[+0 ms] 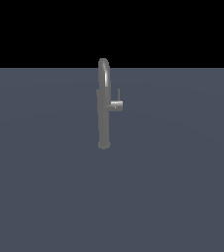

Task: Turn on the faucet by rotating a designated handle.

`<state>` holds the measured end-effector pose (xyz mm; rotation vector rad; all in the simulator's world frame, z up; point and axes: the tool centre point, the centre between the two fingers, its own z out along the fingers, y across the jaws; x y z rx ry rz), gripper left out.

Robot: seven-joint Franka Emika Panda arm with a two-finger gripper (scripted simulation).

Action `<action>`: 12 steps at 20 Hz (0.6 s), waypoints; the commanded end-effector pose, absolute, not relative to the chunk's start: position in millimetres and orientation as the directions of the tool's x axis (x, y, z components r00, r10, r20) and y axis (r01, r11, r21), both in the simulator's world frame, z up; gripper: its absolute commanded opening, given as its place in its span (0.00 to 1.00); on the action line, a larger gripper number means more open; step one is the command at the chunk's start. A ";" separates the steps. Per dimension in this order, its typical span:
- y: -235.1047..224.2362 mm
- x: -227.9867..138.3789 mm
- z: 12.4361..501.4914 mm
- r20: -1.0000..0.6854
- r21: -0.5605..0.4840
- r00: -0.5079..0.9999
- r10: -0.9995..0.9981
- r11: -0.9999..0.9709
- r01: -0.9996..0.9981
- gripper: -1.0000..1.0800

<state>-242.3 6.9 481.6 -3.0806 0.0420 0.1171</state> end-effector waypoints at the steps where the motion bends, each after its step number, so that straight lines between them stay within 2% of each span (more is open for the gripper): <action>1: 8.1 -234.4 480.4 -0.100 -0.075 0.994 -0.044 -0.996 -0.051 0.00; 12: 12.9 -180.4 469.5 -0.261 -0.180 0.952 -0.157 -0.961 -0.208 0.00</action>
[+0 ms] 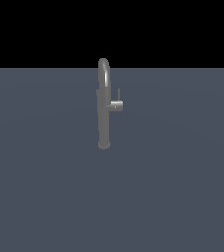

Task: Turn on the faucet by rotating a designated handle.

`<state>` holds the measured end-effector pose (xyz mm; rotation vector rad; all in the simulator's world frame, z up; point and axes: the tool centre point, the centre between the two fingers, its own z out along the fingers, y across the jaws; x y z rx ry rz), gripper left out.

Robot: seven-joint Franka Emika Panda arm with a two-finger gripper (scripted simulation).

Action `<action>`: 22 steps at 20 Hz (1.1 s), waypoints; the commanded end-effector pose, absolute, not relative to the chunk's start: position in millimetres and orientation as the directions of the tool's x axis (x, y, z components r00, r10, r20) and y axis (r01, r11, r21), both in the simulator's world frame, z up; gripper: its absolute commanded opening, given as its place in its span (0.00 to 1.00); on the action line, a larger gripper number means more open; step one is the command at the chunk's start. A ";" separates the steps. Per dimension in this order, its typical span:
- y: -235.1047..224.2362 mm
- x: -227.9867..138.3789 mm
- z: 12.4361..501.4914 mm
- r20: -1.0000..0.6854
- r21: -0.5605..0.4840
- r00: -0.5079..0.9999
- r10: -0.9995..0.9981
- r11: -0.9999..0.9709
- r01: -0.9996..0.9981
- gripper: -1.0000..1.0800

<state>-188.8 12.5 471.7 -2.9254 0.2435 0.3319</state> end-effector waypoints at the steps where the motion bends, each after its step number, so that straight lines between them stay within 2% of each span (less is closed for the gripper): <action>1: 13.0 -175.0 468.0 -0.278 -0.190 0.946 -0.167 -0.956 -0.225 0.00; 12: 10.8 -114.5 444.6 -0.472 -0.271 0.843 -0.257 -0.868 -0.417 0.00; 22: 3.4 -61.1 411.4 -0.650 -0.304 0.700 -0.296 -0.743 -0.597 0.00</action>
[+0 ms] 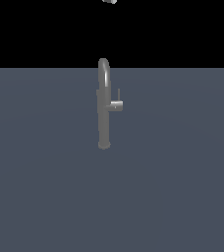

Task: Turn on the faucet by rotating a designated handle.

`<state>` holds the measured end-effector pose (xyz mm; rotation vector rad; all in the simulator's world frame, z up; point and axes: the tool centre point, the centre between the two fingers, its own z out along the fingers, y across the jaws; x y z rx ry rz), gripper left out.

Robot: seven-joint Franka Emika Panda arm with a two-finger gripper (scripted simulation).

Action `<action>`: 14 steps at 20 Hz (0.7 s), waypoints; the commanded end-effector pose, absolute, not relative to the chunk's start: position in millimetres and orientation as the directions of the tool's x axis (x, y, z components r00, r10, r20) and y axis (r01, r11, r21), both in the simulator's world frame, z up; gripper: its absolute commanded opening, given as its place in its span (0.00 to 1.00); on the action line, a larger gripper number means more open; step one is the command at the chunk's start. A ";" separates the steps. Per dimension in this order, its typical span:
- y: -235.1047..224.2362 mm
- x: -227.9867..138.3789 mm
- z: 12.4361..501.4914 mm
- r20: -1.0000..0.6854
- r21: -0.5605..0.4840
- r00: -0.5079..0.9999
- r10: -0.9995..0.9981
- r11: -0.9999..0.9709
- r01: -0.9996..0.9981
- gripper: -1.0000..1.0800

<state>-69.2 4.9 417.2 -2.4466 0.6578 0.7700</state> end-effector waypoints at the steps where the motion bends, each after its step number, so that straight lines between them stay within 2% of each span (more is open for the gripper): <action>1: 2.5 -56.0 407.4 -0.667 -0.305 0.683 -0.298 -0.728 -0.615 0.00; 14: -12.4 6.8 338.5 -0.878 -0.252 0.408 -0.251 -0.484 -0.838 0.00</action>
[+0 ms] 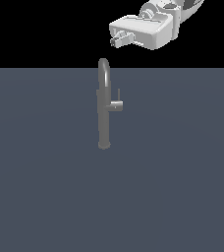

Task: Turn on the faucet by rotating a designated handle.

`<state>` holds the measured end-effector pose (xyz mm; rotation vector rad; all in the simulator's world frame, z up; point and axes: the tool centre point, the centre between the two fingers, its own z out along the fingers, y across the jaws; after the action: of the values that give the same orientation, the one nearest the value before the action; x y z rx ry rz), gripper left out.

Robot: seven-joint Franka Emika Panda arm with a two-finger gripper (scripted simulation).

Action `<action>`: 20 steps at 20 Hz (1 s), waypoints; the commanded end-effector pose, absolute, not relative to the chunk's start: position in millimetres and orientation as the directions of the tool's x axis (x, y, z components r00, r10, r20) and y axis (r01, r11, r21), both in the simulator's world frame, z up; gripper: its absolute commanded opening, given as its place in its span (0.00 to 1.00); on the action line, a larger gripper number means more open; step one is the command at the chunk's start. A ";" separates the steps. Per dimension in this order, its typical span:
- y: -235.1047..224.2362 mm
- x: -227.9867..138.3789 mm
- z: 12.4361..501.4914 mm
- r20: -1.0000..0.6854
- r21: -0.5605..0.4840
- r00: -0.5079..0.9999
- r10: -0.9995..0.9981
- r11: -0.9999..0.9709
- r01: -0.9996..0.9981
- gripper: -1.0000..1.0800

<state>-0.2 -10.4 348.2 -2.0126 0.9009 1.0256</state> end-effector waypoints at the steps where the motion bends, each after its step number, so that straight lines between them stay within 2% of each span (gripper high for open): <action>1: -13.6 11.2 331.7 -0.892 -0.241 0.383 -0.242 -0.461 -0.854 0.00; 11: -20.6 43.4 260.5 -0.984 -0.105 0.136 -0.115 -0.239 -0.965 0.00; 20: -19.2 53.1 218.3 -1.000 -0.005 0.007 -0.020 -0.122 -0.992 0.00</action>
<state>51.7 -19.8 223.3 -1.3459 1.1513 1.2777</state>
